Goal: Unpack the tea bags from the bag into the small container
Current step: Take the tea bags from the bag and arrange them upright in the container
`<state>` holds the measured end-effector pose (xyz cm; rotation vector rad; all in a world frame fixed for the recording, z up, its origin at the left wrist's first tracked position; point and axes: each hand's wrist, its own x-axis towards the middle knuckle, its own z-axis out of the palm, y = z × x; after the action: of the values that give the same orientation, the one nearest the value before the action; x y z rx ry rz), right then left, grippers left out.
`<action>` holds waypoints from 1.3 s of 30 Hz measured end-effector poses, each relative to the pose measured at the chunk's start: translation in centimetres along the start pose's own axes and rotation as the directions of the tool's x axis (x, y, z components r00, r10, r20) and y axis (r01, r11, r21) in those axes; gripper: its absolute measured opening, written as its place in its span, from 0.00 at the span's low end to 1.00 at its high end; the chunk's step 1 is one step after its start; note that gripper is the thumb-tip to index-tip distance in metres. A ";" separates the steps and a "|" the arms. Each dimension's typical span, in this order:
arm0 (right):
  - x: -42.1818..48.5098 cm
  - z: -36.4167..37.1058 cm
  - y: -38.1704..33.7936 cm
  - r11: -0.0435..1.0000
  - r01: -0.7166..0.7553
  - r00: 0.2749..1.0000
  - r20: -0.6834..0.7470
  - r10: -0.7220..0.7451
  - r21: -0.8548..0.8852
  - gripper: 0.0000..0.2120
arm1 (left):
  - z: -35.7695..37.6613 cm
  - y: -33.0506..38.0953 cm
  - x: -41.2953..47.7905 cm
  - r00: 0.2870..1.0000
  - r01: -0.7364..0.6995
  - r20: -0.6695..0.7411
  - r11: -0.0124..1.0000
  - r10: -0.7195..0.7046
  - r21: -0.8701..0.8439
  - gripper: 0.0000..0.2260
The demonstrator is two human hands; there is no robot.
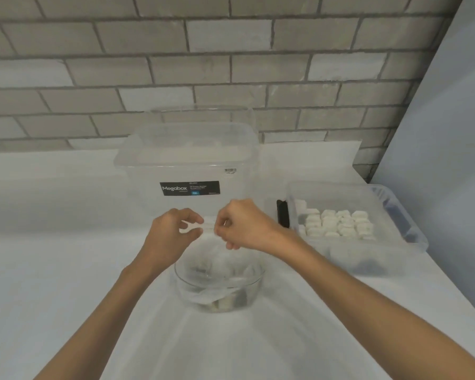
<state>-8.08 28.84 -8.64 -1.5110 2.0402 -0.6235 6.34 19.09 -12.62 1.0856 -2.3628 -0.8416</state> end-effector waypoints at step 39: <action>-1.1 4.2 -0.1 0.893 -0.025 0.963 -0.230 0.142 0.449 0.04 | -1.5 -1.2 -2.0 0.982 -0.189 -0.053 0.900 0.183 -0.393 0.02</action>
<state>-4.99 29.66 -11.62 -1.1107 1.9529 -1.2107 9.09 19.52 -12.60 0.6848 -2.1107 -1.1692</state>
